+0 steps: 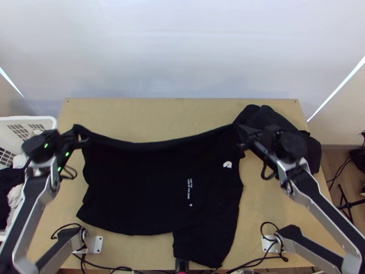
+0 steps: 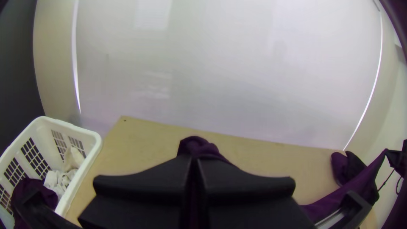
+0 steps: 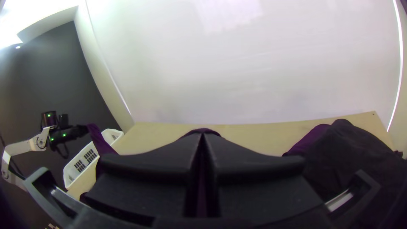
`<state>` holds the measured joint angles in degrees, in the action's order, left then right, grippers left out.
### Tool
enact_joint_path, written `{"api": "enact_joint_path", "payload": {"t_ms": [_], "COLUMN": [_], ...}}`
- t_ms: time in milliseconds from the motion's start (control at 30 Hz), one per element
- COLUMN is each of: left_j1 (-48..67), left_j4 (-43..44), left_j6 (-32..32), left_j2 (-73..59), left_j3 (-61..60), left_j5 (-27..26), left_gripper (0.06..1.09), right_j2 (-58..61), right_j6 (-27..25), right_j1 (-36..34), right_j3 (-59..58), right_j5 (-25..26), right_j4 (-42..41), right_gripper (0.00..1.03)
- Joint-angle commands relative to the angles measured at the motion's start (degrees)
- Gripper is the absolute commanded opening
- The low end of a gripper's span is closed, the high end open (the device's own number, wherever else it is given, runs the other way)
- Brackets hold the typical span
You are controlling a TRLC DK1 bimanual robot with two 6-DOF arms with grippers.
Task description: Fold the t-shirt
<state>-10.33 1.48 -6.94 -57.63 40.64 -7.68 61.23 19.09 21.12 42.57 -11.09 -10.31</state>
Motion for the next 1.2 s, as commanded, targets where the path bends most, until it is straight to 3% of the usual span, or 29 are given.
{"api": "enact_joint_path", "payload": {"t_ms": [0,467,867,1167], "left_j1": [4.1,4.8,1.1,2.3], "left_j4": [4.8,3.5,-6.6,-7.9], "left_j6": [0.6,2.0,2.3,2.2], "left_j2": [-19.4,-47.5,-59.4,-60.6], "left_j3": [7.6,26.0,39.5,42.7], "left_j5": [1.1,3.7,5.0,5.0], "left_gripper": [0.09,0.09,0.09,0.09], "right_j2": [11.8,32.4,44.2,48.4], "right_j6": [-0.5,-2.2,-0.8,-0.8], "right_j1": [-2.5,-4.9,-5.7,-6.0], "right_j3": [8.0,21.3,32.8,36.5], "right_j5": [0.5,2.2,7.5,11.6], "right_j4": [0.8,2.6,12.4,15.1], "right_gripper": [0.03,0.03,0.03,0.03]}}
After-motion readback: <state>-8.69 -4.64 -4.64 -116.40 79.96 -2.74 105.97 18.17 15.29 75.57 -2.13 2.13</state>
